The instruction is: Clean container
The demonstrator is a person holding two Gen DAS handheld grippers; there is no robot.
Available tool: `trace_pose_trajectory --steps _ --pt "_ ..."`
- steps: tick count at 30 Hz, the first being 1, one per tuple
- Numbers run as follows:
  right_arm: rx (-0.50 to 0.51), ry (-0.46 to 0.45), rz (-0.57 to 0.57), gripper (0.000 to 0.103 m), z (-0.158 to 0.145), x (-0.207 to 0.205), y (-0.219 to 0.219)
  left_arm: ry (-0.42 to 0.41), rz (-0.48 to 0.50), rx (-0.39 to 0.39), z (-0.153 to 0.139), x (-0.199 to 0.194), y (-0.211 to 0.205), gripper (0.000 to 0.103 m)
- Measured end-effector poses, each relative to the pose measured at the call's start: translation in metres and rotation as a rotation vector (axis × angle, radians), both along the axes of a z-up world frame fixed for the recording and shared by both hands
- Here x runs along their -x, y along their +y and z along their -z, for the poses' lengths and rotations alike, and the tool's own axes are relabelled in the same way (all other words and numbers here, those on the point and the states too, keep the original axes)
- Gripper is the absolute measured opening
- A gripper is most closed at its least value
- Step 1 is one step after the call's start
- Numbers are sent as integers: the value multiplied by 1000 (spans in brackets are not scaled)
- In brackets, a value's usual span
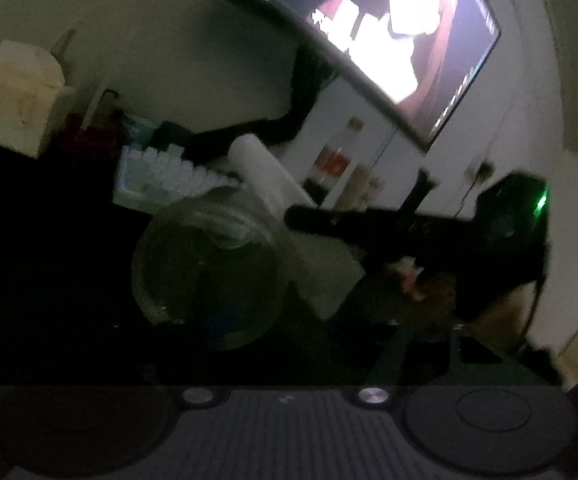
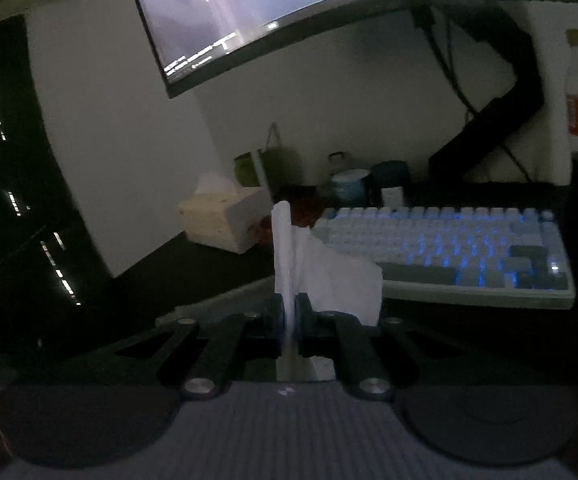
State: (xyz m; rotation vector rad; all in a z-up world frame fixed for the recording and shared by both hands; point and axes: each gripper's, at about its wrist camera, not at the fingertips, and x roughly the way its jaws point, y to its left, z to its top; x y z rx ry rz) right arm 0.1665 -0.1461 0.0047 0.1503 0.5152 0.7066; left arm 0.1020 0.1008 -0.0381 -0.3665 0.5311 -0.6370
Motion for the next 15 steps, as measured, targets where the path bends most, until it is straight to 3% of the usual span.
trace_pose_trajectory --steps 2,3,4,6,9,12,15 --pt "4 10 -27 8 0 -2 4 7 -14 -20 5 -2 2 63" --pt "6 8 -46 8 -1 -3 8 7 -40 -18 7 -3 3 69" --pt "10 0 -67 8 -3 -4 13 8 -66 -16 9 -4 5 85" --pt "33 -24 -110 10 -6 -7 26 3 -105 -30 11 -6 6 99" --pt "86 -86 -147 10 -10 -12 46 -2 -100 -39 12 -7 5 99" --pt "96 -62 -173 10 -14 -20 59 -4 -112 -3 14 -9 9 103" --pt "121 -88 -213 9 -15 -26 64 2 -145 -29 16 -11 6 103"
